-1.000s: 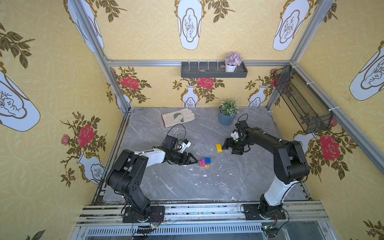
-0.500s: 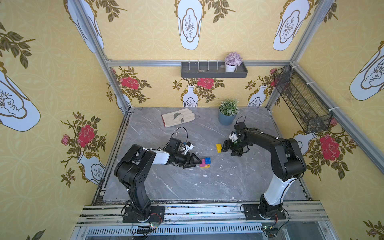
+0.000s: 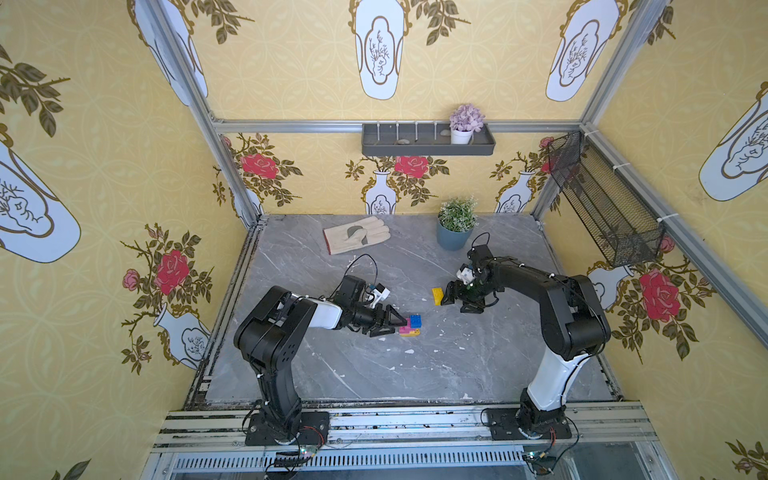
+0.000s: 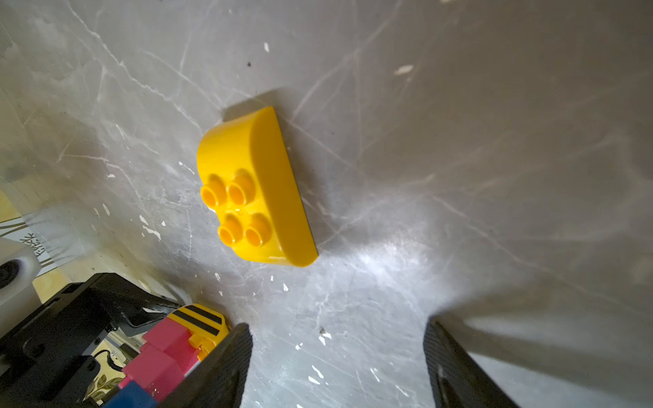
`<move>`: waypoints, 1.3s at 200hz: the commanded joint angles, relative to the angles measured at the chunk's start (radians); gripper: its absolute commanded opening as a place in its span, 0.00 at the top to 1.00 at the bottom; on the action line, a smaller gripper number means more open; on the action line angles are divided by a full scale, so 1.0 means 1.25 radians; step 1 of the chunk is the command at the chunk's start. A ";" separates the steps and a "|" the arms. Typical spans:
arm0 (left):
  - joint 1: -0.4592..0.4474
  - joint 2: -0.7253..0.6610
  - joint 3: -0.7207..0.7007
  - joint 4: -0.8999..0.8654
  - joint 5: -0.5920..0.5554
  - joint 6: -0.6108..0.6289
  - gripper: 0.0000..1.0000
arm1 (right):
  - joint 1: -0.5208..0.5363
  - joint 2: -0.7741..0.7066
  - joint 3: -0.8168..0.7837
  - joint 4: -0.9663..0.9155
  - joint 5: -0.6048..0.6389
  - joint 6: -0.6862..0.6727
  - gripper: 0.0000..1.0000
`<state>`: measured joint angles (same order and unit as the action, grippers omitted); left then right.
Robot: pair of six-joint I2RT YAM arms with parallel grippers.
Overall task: Assemble the letter s with lego
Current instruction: Pick up the lego brick from the center of the board.
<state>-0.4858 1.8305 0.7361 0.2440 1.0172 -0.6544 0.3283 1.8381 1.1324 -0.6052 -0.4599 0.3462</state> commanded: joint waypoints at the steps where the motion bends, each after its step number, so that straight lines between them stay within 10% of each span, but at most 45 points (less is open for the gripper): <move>1: -0.001 0.011 0.004 0.012 -0.002 0.002 0.23 | 0.004 0.013 0.001 -0.001 0.019 -0.007 0.22; 178: -0.010 0.036 0.026 -0.056 -0.042 0.038 0.24 | 0.070 0.086 0.119 -0.067 0.145 -0.058 0.23; 260: -0.010 0.040 0.020 -0.056 -0.050 0.041 0.27 | 0.145 0.200 0.279 -0.143 0.288 -0.098 0.45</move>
<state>-0.4976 1.8656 0.7685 0.2195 1.0100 -0.6193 0.4980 2.0548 1.4597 -0.7586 -0.1661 0.2512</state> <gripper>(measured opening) 0.730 0.576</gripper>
